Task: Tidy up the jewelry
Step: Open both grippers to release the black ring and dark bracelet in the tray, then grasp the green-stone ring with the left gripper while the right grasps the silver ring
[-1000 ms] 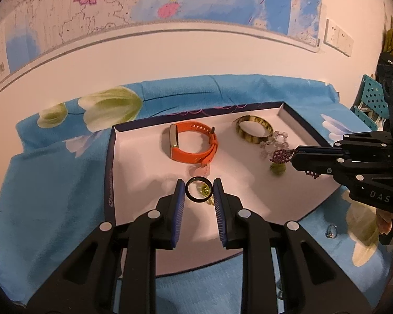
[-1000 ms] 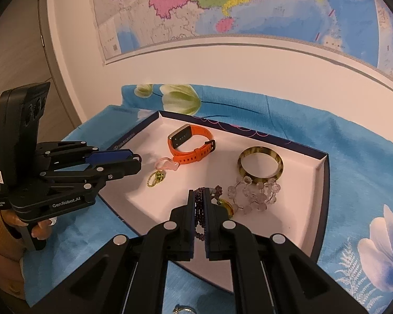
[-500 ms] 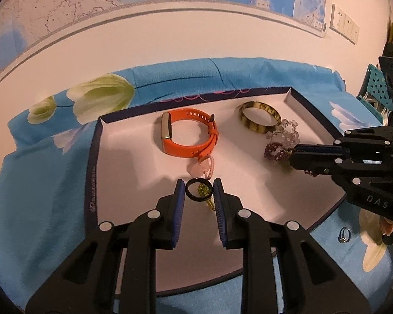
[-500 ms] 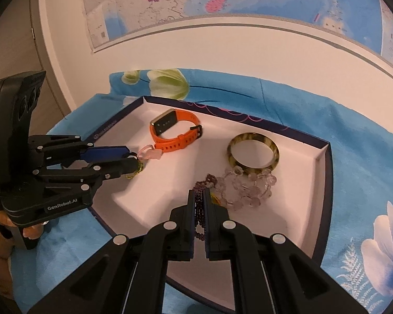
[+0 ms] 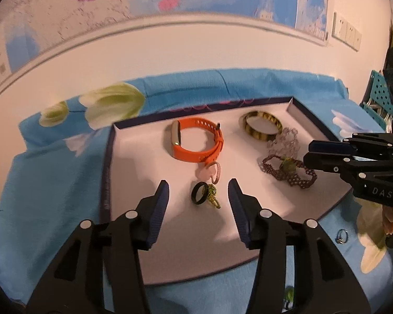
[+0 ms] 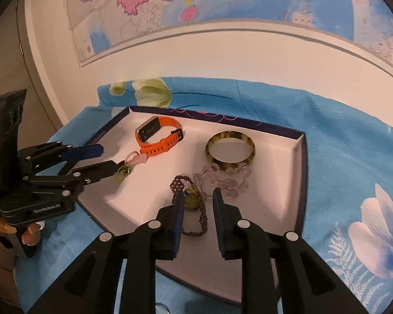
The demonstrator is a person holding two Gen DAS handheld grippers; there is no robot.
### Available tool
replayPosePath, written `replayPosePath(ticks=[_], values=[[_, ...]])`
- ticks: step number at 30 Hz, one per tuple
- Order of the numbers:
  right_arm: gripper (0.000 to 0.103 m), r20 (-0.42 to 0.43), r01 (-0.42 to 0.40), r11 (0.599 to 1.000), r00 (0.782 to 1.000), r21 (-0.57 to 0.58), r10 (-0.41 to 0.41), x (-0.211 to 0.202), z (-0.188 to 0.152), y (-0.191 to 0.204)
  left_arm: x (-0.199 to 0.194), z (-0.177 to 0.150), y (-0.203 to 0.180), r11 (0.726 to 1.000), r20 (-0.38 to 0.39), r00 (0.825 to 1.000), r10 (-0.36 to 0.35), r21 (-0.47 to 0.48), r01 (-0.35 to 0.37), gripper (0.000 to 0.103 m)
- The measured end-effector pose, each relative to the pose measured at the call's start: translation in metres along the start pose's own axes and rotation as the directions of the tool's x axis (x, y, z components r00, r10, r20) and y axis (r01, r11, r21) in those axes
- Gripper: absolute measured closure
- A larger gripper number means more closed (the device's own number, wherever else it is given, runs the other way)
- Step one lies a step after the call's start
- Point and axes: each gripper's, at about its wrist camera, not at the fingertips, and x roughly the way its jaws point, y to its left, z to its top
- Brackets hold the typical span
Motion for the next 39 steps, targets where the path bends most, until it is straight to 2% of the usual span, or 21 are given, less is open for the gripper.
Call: replayPosePath(ticks=[6,11,19,23,39], values=[[0.077,0.044,-0.021,0.999,0.999,0.028,0.020,-0.031,-0.010,-0.004,-0.037,-0.010,-0.002,0.999,0.067,0.997,-0.031,0.038,0.029,0.049],[0.076,0.044,-0.052,0.999,0.998,0.017,0.051,-0.051,-0.029,0.003,-0.058,-0.029,-0.011,0.992,0.072,0.992,-0.102,0.083,0.096,0.049],[0.074,-0.050,-0.049,0.999,0.998,0.010,0.050,-0.048,-0.065,0.016,-0.067,-0.066,-0.034,0.976,0.009,0.988,-0.155,0.154,0.152,0.049],[0.071,-0.065,-0.046,0.999,0.997,0.022,0.047,-0.045,-0.076,0.019,-0.066,-0.075,-0.040,0.971,-0.018,0.985,-0.174,0.163,0.175,0.048],[0.071,-0.105,0.016,0.999,0.994,-0.038,-0.020,-0.031,-0.076,0.037,-0.056,-0.082,-0.053,0.964,-0.089,0.976,-0.197,0.166,0.209,0.047]])
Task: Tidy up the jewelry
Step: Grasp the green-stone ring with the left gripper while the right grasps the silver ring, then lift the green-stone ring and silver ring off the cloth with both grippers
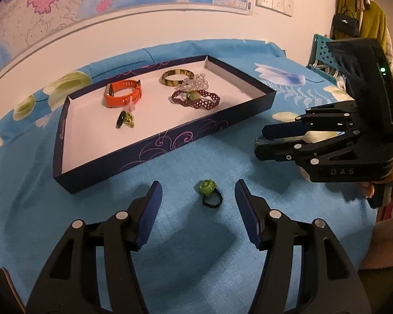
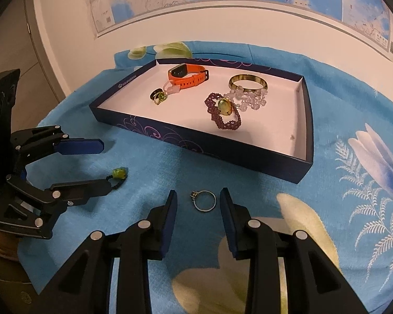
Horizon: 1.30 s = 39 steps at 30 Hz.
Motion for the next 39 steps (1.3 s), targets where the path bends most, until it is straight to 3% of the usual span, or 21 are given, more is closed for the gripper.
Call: replayPosePath(ticks=[9,16,39], values=[[0.084,-0.002,0.018,1.000,1.000,-0.015,-0.018,0.000,-0.001,0.002,0.013,0.001,0.004,0.999,-0.052,0.998,-0.017,-0.040,0.014,0.064],[0.084,0.000,0.021,1.000,1.000,-0.019,-0.021,0.000,0.000,0.003,0.012,0.000,0.003,0.999,-0.052,0.998,-0.028,-0.036,0.026,0.084],[0.085,0.030,-0.029,0.999,0.999,0.018,0.028,-0.010,0.000,0.007,0.005,-0.002,0.011,0.996,-0.028,0.999,-0.033,-0.083,0.030,0.085]])
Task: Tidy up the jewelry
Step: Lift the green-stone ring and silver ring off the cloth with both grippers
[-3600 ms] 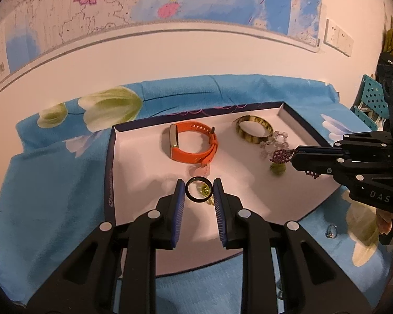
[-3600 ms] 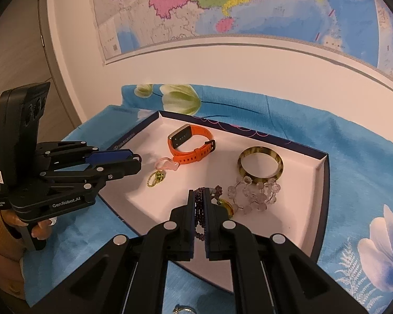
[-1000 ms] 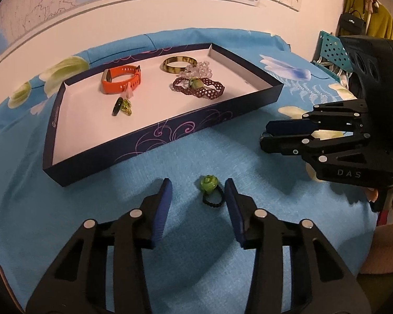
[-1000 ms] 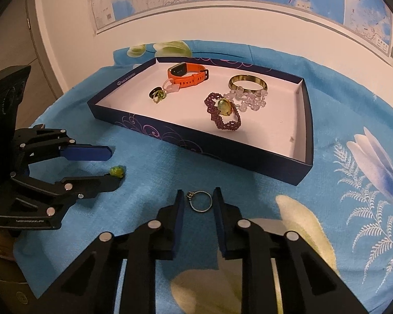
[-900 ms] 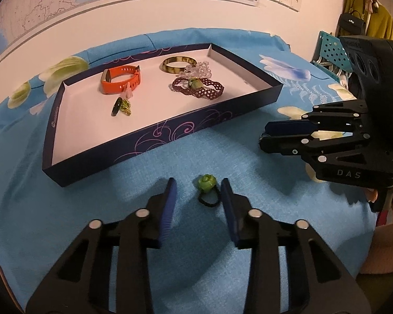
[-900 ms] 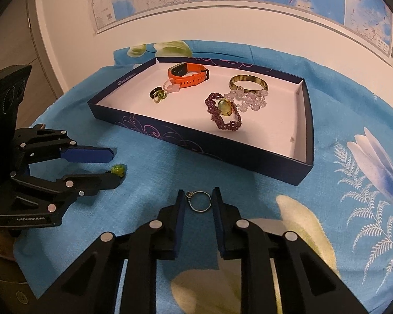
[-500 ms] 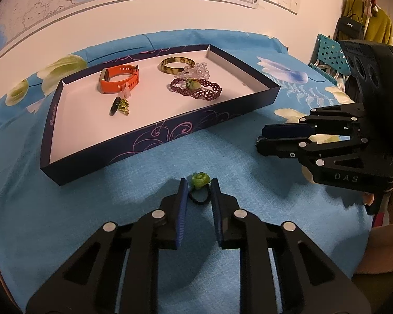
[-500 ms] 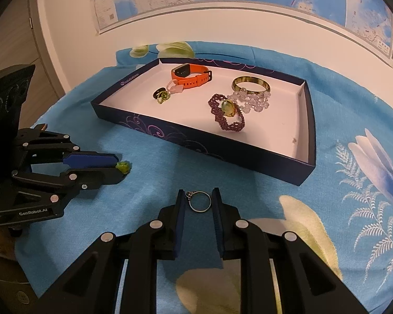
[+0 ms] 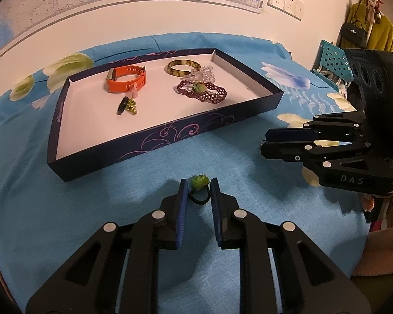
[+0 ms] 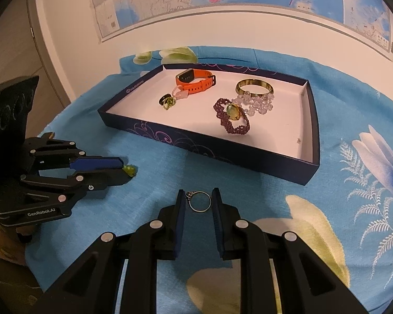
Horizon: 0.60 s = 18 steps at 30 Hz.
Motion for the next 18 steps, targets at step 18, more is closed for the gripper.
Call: replayPosePath(ticks=[18], values=[[0.085,0.061,-0.032,0.999,0.998,0.012,0.031,-0.012,0.007,0.008,-0.021,0.005,0.004,1.000,0.065,0.998,-0.001,-0.016,0.002,0.085]])
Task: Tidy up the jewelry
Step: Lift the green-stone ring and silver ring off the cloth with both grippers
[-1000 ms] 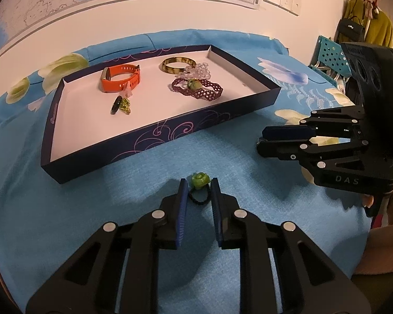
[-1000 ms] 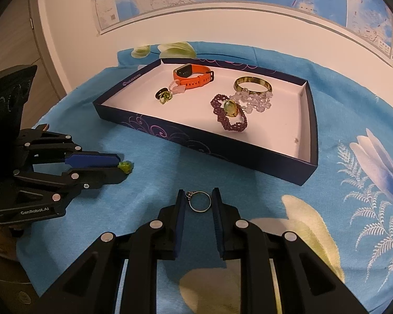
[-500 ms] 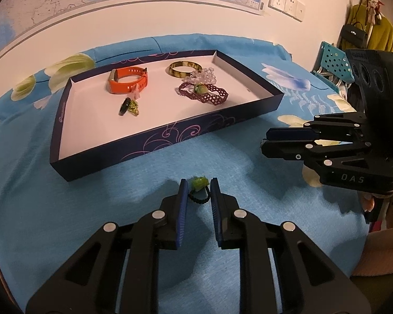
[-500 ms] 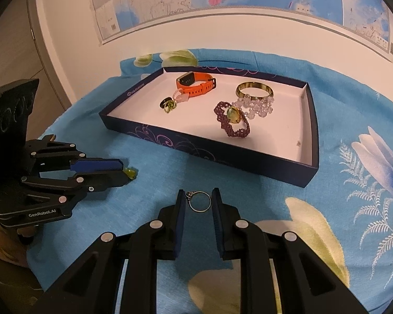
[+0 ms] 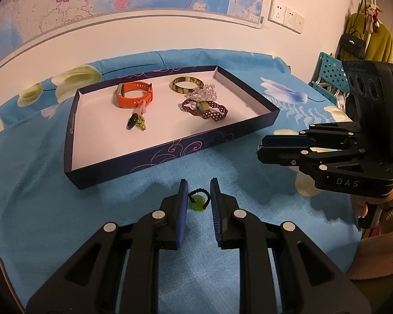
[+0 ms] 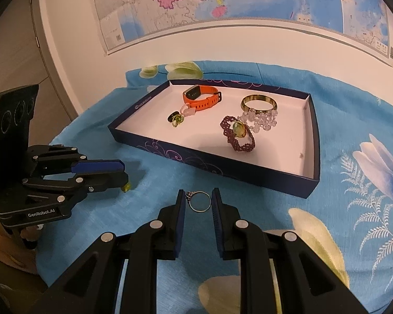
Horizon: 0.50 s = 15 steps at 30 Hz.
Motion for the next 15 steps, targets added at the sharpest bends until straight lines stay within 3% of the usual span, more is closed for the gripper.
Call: replayPosePath(ticks=[15], values=[[0.085,-0.011,-0.008,1.000,1.000,-0.001,0.008,0.004,-0.002,0.001,0.017,-0.014,0.008,1.000,-0.068,0.998,0.000,-0.017,-0.001,0.085]])
